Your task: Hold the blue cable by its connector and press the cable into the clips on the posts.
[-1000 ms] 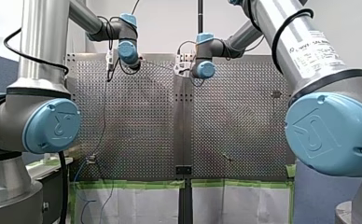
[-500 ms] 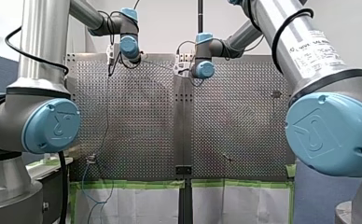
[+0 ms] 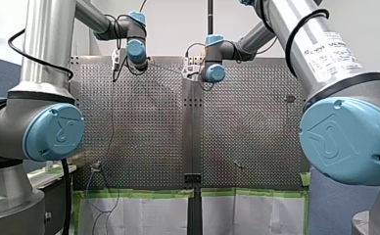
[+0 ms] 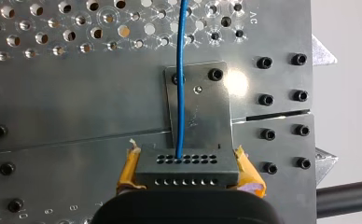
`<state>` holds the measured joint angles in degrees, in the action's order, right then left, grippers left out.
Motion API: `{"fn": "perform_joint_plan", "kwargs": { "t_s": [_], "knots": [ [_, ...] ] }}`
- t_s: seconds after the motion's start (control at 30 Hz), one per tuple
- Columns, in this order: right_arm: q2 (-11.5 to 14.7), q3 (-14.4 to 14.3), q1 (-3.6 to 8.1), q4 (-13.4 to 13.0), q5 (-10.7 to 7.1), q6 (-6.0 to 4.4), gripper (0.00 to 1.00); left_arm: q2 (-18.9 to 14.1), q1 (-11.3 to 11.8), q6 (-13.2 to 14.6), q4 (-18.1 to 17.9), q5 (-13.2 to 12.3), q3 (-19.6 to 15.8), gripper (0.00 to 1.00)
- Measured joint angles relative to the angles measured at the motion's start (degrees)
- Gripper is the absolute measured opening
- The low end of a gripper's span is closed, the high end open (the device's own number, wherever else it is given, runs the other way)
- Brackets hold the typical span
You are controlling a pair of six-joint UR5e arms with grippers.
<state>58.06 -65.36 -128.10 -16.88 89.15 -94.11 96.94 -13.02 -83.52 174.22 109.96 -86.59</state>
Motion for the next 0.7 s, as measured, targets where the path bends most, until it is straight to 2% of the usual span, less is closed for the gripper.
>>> {"fn": "perform_joint_plan", "kwargs": {
  "t_s": [0.13,0.2,0.23,0.27,0.3,0.33,0.37,0.5,0.7],
  "knots": [
    [0.0,0.0,0.0,0.0,-0.02,0.0,0.0,0.02,0.08,-0.05,0.04,0.03,0.02,1.0],
    [0.0,0.0,0.0,0.0,-0.02,0.02,0.0,0.03,0.07,-0.38,0.15,0.02,0.03,0.96],
    [0.0,0.0,0.0,0.0,-0.02,0.03,0.0,0.03,0.08,-0.66,0.2,0.01,0.03,0.67],
    [0.0,0.0,0.0,0.0,-0.02,0.03,0.0,0.02,0.1,-1.1,0.26,0.01,0.04,0.44],
    [0.0,0.0,-0.01,0.0,-0.02,0.04,0.0,0.02,0.12,-1.46,0.29,0.04,0.04,0.44],
    [0.0,0.0,-0.02,0.0,-0.02,0.04,0.0,0.03,0.12,-1.8,0.33,0.11,0.04,0.19],
    [0.0,0.0,-0.03,0.0,-0.02,0.04,0.0,0.02,0.1,-2.17,0.37,0.27,0.04,0.0],
    [0.0,0.0,-0.07,0.0,-0.02,0.02,0.0,0.01,-0.04,-2.8,0.32,0.99,0.04,0.0],
    [-0.01,0.0,-0.08,0.14,-0.02,0.05,0.0,0.01,-0.05,-4.29,0.42,0.46,0.04,0.0]
  ]
}}
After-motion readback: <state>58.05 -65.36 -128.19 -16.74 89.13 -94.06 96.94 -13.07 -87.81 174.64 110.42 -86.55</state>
